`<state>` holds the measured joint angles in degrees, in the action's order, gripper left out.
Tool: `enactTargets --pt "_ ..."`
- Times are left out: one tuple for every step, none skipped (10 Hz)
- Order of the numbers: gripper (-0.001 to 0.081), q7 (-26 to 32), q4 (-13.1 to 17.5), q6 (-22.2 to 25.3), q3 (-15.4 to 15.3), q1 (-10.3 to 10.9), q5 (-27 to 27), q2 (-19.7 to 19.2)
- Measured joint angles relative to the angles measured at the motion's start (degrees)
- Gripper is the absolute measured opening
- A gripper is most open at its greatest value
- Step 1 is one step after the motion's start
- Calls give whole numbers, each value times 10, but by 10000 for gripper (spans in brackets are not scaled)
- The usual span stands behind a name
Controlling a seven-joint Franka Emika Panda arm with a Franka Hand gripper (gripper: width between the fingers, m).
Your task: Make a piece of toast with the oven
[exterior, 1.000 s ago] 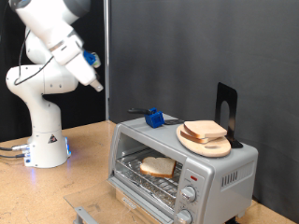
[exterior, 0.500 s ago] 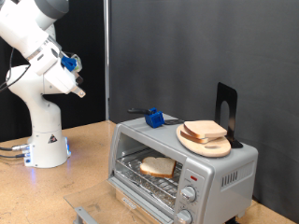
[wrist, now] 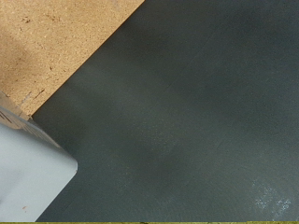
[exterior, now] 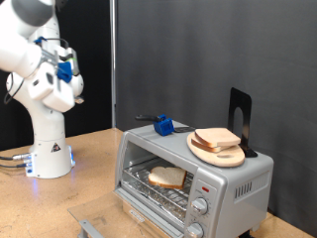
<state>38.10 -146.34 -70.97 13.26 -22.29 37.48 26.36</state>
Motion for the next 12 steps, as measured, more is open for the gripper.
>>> enactTargets --pt "806 12 -1 -8 -4 0 0 4" --pt "806 11 -4 -9 -5 0 5 9" --pt "806 2 -8 -13 -2 -3 20 11" --pt "806 -8 -14 -35 2 -11 41 12" --pt "806 -18 -19 -61 8 -24 55 9" --pt "806 -25 -21 -86 18 -36 62 1" --pt "806 -31 -21 -105 28 -46 66 -11" --pt "806 -32 -18 -122 39 -55 72 -27" --pt "806 -32 -12 -138 49 -60 81 -44" --pt "806 -33 -3 -146 59 -64 89 -63" --pt "806 -33 12 -144 70 -65 93 -87" --pt "806 -27 31 -131 77 -65 91 -112"
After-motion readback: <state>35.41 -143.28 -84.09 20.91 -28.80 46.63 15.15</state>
